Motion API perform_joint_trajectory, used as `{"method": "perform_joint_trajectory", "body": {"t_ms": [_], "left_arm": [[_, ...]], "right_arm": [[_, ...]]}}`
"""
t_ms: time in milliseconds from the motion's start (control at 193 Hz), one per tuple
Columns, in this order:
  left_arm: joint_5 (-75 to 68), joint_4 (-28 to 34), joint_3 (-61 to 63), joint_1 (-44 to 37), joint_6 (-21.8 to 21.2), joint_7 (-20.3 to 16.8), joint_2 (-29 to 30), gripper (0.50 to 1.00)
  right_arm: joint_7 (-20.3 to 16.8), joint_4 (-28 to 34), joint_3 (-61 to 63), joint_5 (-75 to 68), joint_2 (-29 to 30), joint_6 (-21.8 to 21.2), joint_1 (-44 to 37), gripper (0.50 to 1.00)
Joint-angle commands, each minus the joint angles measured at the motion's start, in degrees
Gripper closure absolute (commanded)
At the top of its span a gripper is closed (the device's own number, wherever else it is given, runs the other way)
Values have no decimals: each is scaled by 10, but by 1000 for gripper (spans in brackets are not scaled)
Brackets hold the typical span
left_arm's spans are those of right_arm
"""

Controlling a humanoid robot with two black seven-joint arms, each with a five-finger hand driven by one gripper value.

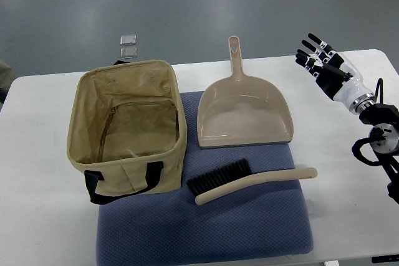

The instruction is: Put pink broom in yellow bag with right hand

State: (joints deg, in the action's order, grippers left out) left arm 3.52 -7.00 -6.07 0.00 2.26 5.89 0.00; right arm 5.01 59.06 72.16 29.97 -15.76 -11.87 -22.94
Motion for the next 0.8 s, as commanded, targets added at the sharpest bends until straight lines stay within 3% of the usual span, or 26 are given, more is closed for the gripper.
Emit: {"method": "perform_joint_trajectory", "body": {"t_ms": [0,792], "left_arm": [[0,-1,2,0,0,0,0,500],[0,1,0,1,-1,0,0,500]], "right_arm": [[0,0,0,0,-1,0,0,574],[1,0,1,-1,-2,-3,-1,574]]}}
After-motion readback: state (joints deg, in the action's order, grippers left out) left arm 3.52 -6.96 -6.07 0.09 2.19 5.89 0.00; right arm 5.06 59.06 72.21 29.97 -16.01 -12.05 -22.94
